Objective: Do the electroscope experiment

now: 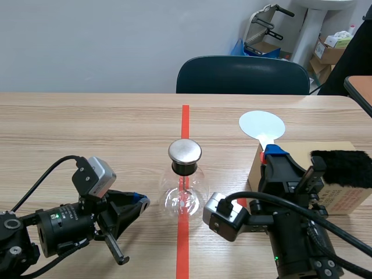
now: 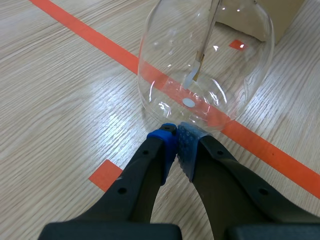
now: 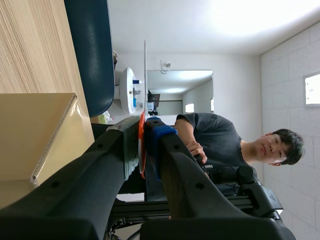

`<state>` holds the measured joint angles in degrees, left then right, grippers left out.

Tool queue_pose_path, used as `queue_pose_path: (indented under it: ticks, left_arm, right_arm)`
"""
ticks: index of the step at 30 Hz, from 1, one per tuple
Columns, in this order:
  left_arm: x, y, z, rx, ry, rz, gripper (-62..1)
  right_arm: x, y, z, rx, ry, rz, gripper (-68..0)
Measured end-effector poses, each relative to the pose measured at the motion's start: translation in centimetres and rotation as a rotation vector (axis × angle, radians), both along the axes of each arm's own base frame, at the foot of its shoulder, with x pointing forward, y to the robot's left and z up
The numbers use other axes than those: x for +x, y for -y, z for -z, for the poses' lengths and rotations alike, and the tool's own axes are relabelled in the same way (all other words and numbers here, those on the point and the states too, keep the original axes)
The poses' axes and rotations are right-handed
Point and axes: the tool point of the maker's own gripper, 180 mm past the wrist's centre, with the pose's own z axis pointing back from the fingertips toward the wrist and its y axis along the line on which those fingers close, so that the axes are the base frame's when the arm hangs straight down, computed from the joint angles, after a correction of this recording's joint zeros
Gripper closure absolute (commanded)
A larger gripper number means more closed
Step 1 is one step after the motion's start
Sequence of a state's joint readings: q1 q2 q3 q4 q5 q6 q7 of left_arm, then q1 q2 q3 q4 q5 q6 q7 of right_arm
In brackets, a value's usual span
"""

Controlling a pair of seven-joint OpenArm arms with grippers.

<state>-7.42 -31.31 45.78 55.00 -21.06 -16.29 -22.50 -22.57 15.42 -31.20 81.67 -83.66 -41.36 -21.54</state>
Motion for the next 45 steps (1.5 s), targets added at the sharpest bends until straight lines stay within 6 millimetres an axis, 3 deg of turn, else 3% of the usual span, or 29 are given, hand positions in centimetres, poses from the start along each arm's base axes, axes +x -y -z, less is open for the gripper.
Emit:
queue_pose_path:
  ticks: [37, 45]
  left_arm:
    - [0.0, 0.0, 0.0, 0.001, 0.0, -0.002, -3.6]
    - [0.0, 0.0, 0.0, 0.001, 0.001, -0.002, -3.6]
  right_arm:
    - [0.0, 0.0, 0.0, 0.0, 0.0, -0.001, -1.5]
    - [-0.3, -1.6, 0.0, -0.011, -0.001, -0.09, -1.5]
